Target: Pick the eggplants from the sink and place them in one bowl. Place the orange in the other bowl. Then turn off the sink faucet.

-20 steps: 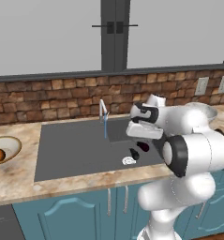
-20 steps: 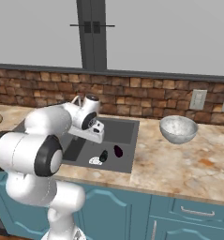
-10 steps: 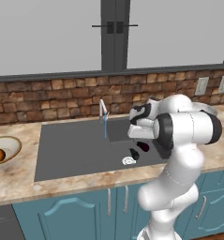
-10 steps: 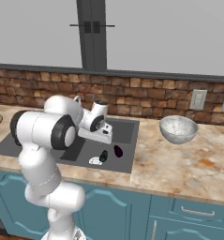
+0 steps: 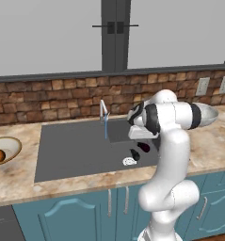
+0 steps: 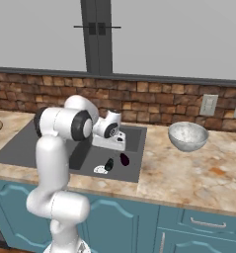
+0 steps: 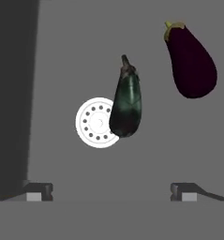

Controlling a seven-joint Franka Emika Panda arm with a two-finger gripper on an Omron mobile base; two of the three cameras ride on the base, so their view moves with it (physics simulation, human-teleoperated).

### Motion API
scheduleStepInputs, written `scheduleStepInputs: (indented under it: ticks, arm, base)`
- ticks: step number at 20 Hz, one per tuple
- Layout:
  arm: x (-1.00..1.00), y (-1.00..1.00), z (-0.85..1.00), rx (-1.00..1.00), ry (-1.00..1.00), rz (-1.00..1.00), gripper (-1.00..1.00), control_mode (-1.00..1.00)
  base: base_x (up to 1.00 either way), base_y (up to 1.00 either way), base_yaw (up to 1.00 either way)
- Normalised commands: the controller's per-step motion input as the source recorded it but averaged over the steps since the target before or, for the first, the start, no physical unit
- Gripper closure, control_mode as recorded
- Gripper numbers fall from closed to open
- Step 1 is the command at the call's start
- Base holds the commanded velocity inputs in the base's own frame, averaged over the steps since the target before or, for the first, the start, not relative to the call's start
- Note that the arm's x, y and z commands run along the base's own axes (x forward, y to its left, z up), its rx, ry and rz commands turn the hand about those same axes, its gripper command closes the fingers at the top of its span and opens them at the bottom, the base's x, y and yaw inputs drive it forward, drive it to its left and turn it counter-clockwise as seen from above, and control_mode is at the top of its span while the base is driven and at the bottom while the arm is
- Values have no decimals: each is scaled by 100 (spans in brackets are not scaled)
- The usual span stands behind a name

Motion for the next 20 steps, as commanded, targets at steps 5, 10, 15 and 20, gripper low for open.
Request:
scheduleStepInputs:
  ticks: [5,10,15,20]
  arm:
    - [62,-9,-43,0,5,7,-100,-100]
    - [49,0,-47,0,5,10,-100,-100]
    - [22,0,-37,0,5,10,-100,-100]
    - [0,5,-36,-4,5,8,-100,-100]
  base:
    - [0,0,0]
    - [0,0,0]
    - [0,0,0]
    - [0,0,0]
